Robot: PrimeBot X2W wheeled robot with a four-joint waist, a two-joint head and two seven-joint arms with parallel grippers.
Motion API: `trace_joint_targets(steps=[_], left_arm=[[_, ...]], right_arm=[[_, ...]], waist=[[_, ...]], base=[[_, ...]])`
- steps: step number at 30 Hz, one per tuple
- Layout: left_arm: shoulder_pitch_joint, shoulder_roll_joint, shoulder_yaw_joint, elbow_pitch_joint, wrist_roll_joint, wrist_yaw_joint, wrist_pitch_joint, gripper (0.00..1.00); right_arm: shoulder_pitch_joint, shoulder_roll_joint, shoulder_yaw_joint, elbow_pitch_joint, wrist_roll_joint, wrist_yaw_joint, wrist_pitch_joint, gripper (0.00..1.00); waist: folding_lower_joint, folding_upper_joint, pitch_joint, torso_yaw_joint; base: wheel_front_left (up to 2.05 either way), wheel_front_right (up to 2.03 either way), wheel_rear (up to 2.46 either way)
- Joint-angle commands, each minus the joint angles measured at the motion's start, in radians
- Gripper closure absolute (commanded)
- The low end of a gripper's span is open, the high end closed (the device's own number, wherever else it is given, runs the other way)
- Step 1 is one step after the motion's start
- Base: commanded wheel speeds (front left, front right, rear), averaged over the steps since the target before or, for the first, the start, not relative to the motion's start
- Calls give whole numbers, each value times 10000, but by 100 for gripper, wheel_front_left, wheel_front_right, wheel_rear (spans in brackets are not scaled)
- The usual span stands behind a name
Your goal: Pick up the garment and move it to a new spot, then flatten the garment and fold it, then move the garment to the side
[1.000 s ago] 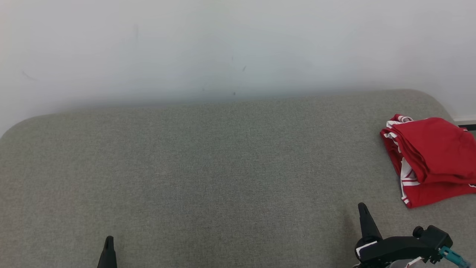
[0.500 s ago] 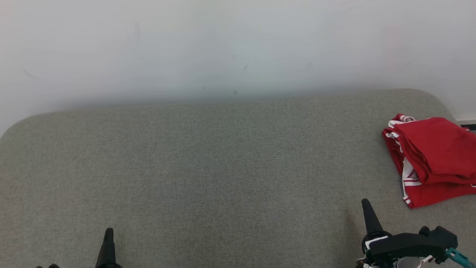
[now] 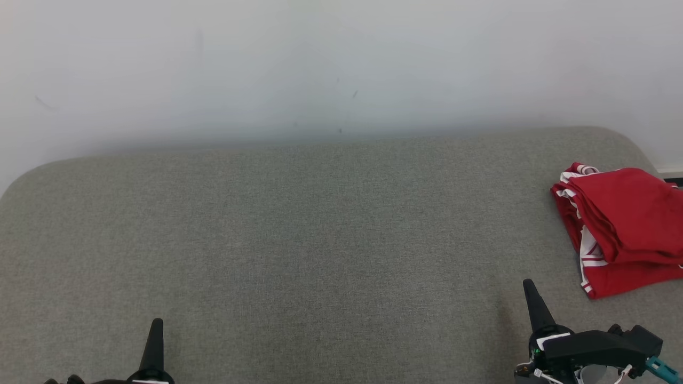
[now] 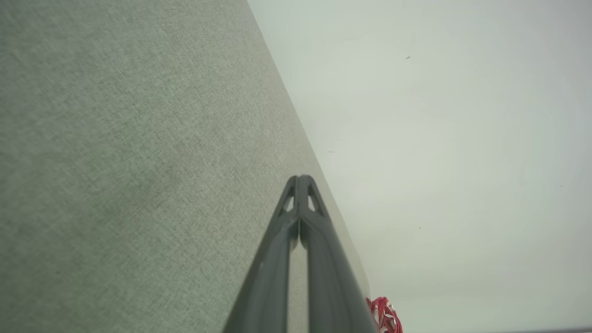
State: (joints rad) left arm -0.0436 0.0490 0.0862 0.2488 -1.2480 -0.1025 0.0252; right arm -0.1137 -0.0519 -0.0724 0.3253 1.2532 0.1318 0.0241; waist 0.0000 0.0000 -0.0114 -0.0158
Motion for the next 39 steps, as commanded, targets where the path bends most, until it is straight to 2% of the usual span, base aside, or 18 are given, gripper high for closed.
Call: trace_joint_targets(steps=[1,39], left_arm=[[-203,19,53,-81,-311,-42,59,100],[-663,16,280,-51,-3358,-294,838,100]], right_arm=[[8,17,-40,-158,270,-13,70,100],[85,27,-396,-771,3291,-20,847,100]], waist=[[0,0,5,6],[0,0,127,139]], base=[[0,0,0],[0,0,0]])
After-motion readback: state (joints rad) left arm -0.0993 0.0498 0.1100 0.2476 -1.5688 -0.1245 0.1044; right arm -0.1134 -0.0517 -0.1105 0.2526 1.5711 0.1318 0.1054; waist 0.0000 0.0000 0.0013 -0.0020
